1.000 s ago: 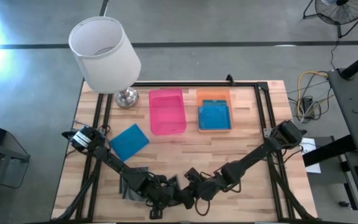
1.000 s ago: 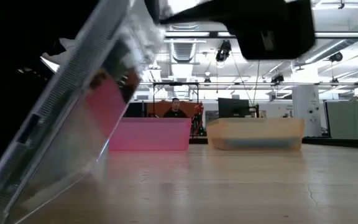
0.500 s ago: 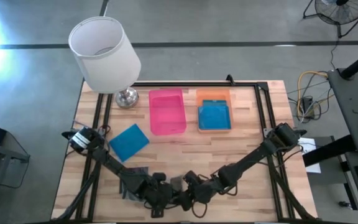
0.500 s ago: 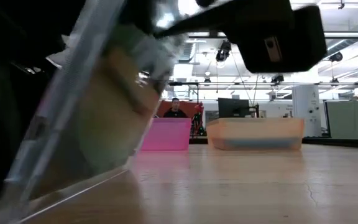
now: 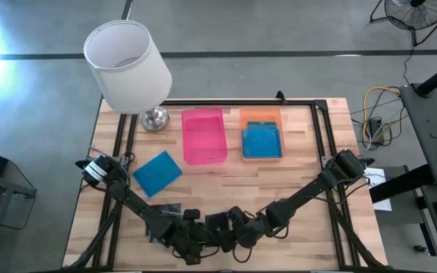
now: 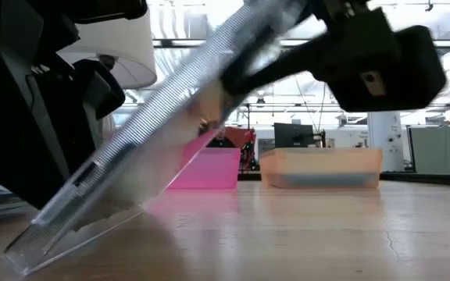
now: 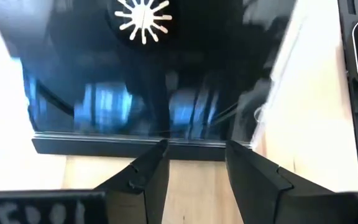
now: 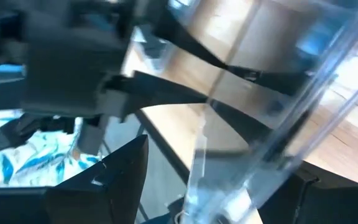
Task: Pick & place jewel cases by type
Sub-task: Put the black cd case into the red bin
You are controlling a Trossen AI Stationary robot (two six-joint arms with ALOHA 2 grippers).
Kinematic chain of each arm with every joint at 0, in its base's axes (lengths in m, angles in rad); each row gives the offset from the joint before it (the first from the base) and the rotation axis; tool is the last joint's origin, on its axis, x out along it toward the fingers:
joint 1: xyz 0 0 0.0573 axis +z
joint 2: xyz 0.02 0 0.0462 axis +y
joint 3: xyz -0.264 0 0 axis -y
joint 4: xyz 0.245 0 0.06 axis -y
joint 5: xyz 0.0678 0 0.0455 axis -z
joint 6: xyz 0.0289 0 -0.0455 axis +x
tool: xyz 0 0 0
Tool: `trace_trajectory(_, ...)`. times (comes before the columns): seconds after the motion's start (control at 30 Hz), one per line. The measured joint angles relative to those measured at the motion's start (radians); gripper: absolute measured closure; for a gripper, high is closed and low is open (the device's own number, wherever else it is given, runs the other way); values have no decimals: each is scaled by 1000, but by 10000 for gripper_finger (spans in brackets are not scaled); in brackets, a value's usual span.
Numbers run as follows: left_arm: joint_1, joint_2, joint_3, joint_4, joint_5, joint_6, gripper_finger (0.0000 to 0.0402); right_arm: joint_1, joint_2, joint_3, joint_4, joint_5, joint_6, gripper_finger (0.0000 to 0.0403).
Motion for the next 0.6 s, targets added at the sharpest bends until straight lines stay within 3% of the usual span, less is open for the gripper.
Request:
trace_trajectory(0.23, -5, 0, 0, -1, -23, -6, 262, 0, 0, -3, 0, 0, 33, 190)
trace_trajectory(0.6, -7, -1, 0, -7, -30, -6, 262, 0, 0, -4, -1, -6, 38, 288)
